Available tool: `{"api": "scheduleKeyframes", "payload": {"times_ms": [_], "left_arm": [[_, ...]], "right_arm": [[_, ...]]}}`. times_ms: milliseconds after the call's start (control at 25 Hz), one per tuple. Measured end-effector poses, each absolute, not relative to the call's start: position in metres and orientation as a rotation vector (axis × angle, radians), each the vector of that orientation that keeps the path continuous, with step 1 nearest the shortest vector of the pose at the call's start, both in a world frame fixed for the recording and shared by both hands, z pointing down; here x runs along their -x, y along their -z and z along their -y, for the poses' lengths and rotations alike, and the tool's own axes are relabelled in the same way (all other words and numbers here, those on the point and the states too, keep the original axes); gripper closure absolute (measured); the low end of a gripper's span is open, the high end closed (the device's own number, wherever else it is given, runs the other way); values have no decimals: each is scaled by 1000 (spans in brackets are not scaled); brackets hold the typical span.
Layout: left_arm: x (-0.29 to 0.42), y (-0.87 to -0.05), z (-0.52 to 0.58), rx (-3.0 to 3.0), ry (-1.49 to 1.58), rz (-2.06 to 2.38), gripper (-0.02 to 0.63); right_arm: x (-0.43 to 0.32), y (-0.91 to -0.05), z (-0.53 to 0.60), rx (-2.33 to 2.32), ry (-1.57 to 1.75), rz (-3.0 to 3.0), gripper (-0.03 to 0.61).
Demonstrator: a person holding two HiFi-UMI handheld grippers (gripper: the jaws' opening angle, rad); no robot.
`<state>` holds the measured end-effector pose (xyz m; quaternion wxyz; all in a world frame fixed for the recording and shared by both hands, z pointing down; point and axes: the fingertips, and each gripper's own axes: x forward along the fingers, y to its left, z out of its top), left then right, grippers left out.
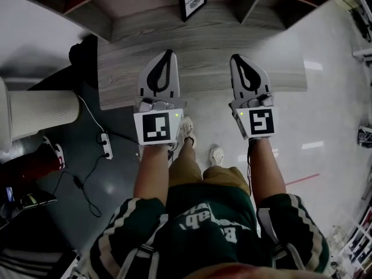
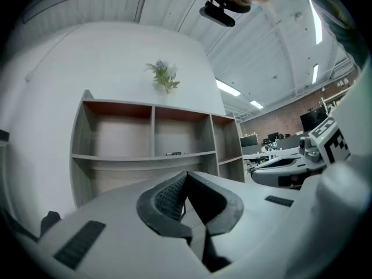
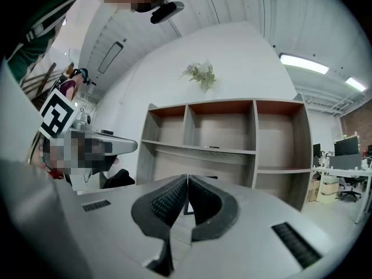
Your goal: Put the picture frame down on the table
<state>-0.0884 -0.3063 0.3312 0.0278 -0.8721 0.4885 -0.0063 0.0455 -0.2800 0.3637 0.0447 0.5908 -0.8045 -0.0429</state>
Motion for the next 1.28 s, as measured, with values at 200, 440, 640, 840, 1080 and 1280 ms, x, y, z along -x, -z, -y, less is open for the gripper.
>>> {"api": "scheduleKeyframes", "payload": {"times_ms": [200,440,640,840,1080,1280], "left_arm": [[58,-304,228,2633,79,-1531,595],[26,-276,141,2638,157,-1509,595],[-6,-242,81,2660,185,-1431,595],[-22,-221,43,2658,167,-1421,595],[-18,-202,9,2623,105,-1491,595],[-15,-204,-13,2594,172,-1528,595]], "right_arm": [[-83,-334,207,-1858,33,2480,543],[-112,-291,131,-1862,23,2515,543],[-126,-254,82,-1861,39,2542,543],[-129,-233,46,-1818,82,2570,544],[-127,-218,7,-1744,141,2610,543],[-130,-217,-14,-1726,160,2626,543]]}}
